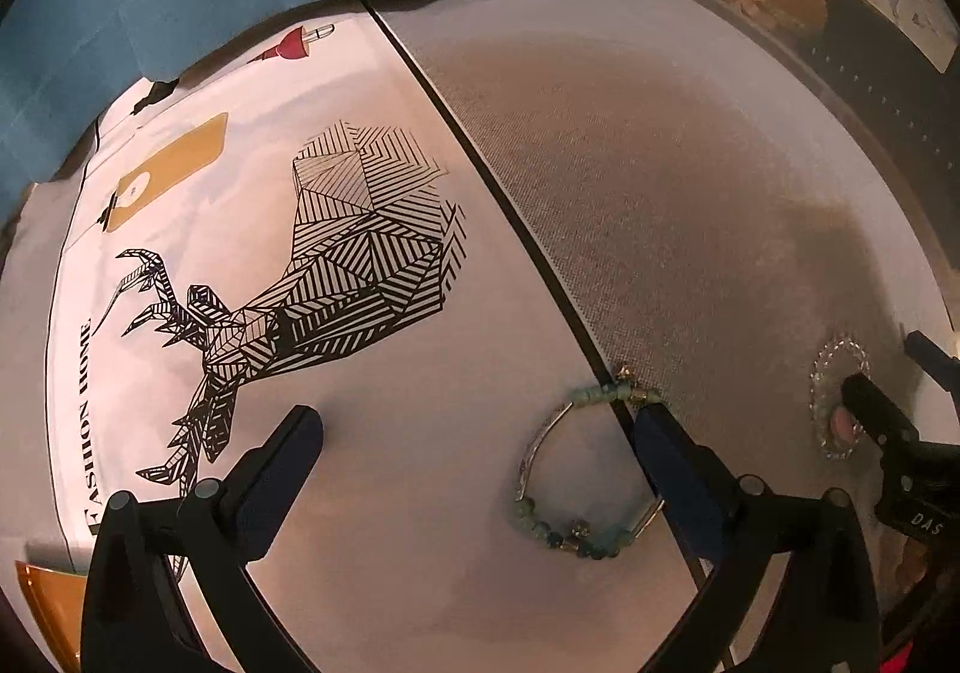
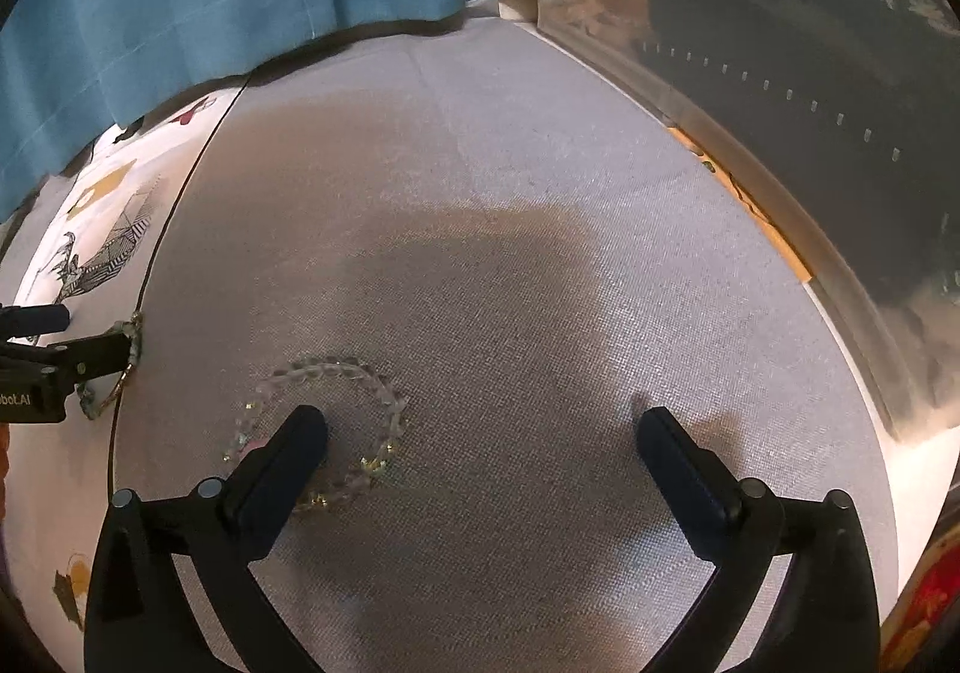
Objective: Organize jewelry
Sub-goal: 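Grasp the green-bead bracelet with the left gripper while the right grasps the crystal bracelet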
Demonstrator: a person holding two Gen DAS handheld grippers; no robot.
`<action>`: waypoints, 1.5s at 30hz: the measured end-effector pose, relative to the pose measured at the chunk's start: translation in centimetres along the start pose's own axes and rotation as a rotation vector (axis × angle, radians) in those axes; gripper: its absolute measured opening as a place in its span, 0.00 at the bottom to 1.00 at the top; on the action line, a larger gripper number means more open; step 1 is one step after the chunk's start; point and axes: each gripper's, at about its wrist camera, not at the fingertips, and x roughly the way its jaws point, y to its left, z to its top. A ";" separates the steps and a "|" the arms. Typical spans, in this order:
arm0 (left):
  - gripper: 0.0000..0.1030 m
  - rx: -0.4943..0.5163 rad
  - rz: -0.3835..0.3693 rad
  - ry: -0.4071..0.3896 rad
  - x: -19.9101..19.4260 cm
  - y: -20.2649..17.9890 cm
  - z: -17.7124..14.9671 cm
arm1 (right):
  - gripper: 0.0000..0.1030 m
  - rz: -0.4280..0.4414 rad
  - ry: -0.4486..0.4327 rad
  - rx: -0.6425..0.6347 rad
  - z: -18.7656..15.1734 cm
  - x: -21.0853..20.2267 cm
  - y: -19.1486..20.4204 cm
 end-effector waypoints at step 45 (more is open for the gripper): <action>0.43 -0.127 -0.116 0.046 -3.7 5.3 -4.8 | 0.08 0.226 -0.059 -0.043 -2.7 -8.2 4.4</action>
